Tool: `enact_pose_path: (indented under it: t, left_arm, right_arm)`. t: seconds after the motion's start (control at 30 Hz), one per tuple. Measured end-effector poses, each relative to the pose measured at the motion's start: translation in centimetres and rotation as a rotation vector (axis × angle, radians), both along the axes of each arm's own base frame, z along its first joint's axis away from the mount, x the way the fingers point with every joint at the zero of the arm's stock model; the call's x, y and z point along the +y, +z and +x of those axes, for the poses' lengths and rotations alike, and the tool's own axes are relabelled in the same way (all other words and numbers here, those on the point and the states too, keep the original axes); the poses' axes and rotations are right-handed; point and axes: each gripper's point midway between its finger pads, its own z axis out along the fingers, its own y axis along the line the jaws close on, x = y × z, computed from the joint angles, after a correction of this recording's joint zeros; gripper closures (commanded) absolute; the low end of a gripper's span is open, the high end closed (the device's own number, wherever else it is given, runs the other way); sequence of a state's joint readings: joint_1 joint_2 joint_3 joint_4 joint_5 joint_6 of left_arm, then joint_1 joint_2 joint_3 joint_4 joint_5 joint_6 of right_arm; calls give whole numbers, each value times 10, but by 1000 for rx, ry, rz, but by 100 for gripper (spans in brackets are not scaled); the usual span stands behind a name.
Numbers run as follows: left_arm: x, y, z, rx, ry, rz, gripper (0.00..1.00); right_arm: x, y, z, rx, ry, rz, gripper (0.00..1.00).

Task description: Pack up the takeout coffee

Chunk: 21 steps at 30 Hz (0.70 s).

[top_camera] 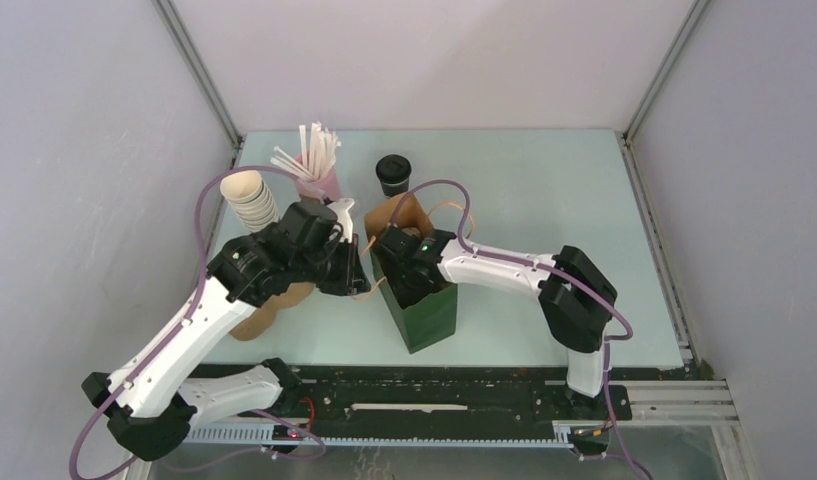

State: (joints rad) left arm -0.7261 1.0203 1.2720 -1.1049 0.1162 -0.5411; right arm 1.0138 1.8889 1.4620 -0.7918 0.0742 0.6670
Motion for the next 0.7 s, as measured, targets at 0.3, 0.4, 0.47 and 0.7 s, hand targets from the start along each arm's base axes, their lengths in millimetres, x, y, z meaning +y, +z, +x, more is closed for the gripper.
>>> enact_pose_path:
  t: [0.3, 0.4, 0.47, 0.7]
  left_arm:
    - [0, 2, 0, -8, 1, -7, 100]
    - [1, 3, -1, -12, 1, -11, 100]
    - [1, 4, -1, -15, 1, -13, 100]
    - [3, 3, -3, -16, 2, -13, 99]
  right_arm:
    - [4, -19, -1, 26, 7, -34, 55]
    - [4, -24, -2, 32, 11, -45, 55]
    - [4, -28, -4, 39, 14, -54, 55]
    - [2, -40, -10, 56, 23, -70, 55]
